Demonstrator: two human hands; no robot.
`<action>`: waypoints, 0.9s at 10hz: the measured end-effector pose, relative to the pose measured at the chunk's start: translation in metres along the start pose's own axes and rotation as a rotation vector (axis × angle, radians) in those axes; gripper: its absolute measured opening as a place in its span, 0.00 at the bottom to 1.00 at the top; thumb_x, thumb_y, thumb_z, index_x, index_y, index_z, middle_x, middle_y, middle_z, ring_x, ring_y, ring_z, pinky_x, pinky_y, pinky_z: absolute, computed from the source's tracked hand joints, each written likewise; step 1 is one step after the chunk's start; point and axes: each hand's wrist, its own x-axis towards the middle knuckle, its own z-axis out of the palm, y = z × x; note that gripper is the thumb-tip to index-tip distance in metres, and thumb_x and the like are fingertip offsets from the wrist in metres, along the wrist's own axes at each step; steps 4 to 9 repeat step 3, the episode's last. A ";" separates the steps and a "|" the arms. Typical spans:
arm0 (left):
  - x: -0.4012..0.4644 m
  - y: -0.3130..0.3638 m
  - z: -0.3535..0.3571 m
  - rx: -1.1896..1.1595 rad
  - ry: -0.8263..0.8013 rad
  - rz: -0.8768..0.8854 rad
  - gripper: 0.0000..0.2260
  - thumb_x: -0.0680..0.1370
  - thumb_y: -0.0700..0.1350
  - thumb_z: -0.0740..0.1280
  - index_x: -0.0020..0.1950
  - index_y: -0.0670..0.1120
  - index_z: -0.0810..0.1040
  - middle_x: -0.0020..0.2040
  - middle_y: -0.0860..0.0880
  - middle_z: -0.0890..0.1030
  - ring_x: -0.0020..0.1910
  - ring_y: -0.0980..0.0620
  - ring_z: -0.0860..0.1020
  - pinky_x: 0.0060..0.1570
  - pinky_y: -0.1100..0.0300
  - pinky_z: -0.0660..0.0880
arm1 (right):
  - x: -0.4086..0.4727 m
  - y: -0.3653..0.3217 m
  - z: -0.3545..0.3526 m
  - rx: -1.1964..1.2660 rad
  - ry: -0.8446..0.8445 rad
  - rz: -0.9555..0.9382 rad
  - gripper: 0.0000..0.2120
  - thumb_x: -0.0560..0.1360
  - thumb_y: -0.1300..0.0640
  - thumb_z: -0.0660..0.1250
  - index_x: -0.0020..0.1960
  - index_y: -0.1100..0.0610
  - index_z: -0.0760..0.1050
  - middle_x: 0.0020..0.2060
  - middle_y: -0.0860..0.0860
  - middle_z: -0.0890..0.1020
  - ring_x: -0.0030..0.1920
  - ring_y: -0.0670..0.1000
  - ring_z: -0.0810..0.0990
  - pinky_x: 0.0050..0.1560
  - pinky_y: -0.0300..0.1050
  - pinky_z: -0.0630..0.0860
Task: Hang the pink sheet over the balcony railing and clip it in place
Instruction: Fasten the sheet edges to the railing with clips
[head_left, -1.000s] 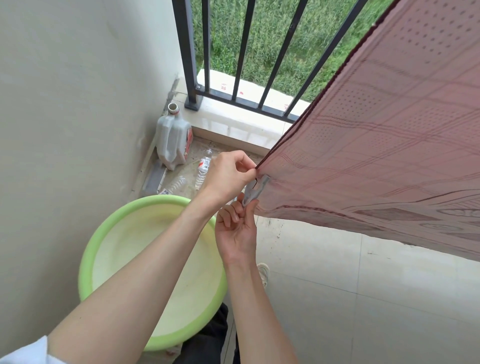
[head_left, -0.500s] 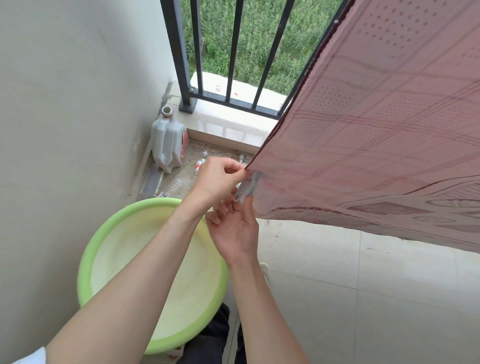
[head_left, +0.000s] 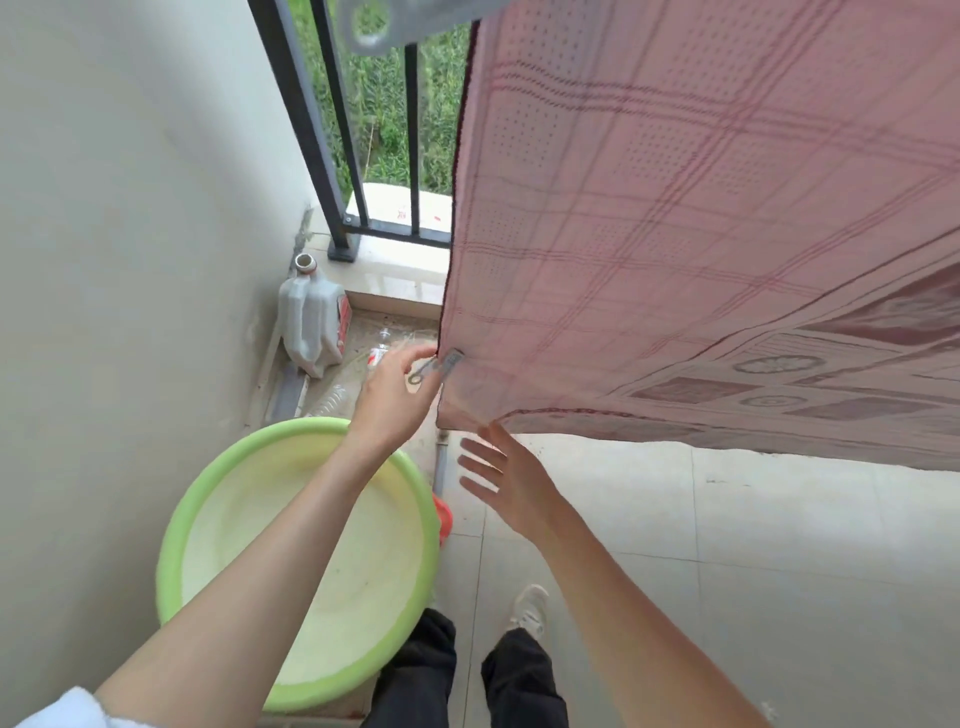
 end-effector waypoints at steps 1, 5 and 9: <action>-0.029 0.003 0.004 0.190 0.036 0.094 0.21 0.76 0.41 0.66 0.68 0.40 0.68 0.65 0.44 0.72 0.66 0.45 0.69 0.64 0.58 0.63 | -0.034 -0.025 -0.036 -0.295 0.132 -0.108 0.13 0.79 0.50 0.60 0.60 0.53 0.71 0.60 0.55 0.76 0.59 0.54 0.75 0.59 0.50 0.70; -0.075 0.058 0.042 0.551 -0.060 0.270 0.28 0.77 0.51 0.64 0.74 0.45 0.60 0.74 0.42 0.62 0.73 0.41 0.61 0.70 0.47 0.60 | -0.112 -0.099 -0.114 -0.881 0.289 -0.456 0.29 0.77 0.47 0.62 0.74 0.53 0.58 0.72 0.51 0.66 0.69 0.50 0.67 0.67 0.45 0.64; -0.075 0.058 0.042 0.551 -0.060 0.270 0.28 0.77 0.51 0.64 0.74 0.45 0.60 0.74 0.42 0.62 0.73 0.41 0.61 0.70 0.47 0.60 | -0.112 -0.099 -0.114 -0.881 0.289 -0.456 0.29 0.77 0.47 0.62 0.74 0.53 0.58 0.72 0.51 0.66 0.69 0.50 0.67 0.67 0.45 0.64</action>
